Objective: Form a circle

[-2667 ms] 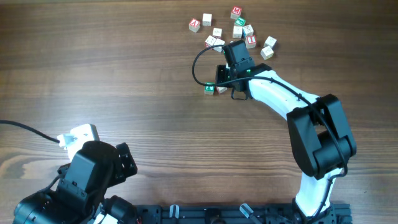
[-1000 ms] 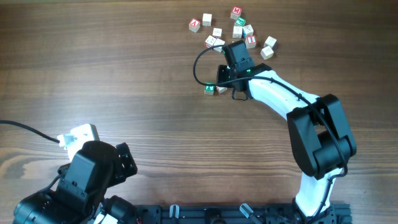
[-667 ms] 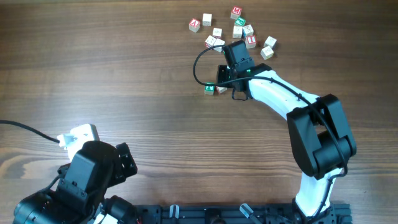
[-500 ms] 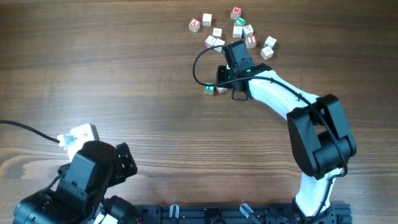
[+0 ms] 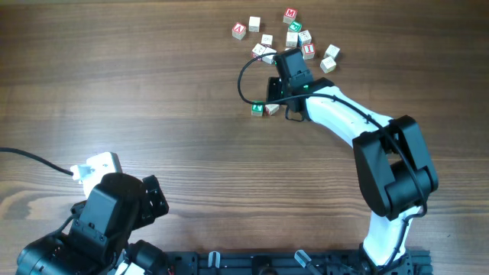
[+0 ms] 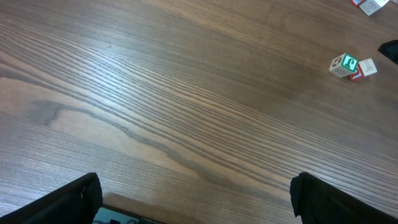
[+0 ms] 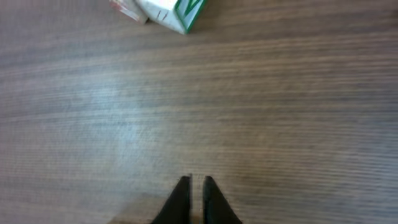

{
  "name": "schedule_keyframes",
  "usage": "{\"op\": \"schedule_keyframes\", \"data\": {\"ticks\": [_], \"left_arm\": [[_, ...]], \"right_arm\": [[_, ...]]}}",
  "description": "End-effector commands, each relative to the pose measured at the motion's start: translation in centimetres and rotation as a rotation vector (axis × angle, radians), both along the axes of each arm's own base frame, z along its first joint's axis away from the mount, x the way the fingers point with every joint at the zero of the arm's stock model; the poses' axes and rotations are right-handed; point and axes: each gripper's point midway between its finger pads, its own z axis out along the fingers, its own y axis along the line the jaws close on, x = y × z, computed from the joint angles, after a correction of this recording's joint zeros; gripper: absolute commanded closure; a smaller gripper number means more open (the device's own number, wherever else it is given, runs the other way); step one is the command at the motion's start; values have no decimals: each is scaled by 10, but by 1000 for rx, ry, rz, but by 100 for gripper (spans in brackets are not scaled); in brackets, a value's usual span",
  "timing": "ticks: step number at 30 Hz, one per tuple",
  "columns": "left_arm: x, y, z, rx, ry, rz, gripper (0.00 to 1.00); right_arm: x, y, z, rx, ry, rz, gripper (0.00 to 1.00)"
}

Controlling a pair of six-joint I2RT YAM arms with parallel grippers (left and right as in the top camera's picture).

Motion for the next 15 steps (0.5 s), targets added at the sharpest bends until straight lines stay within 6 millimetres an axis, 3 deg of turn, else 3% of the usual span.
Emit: {"op": "schedule_keyframes", "data": {"ticks": [1, 2, 3, 8, 11, 15], "left_arm": [[0, 0, -2, -5, 5, 11, 0], [0, 0, -2, -5, 5, 11, 0], [0, 0, -2, -5, 5, 11, 0], [0, 0, -2, -5, 5, 11, 0], [0, 0, -2, -5, 5, 11, 0], [0, 0, -2, -5, 5, 11, 0]], "right_arm": [[25, -16, 11, -5, -43, -6, 65], [33, -16, 20, -2, -65, 26, 53], [38, -16, 26, -2, -79, 37, 49], [69, -30, 60, -60, -194, 30, 47], [84, -41, 60, -69, -237, 12, 46], [104, -53, 33, -71, -247, -17, 45]]}}
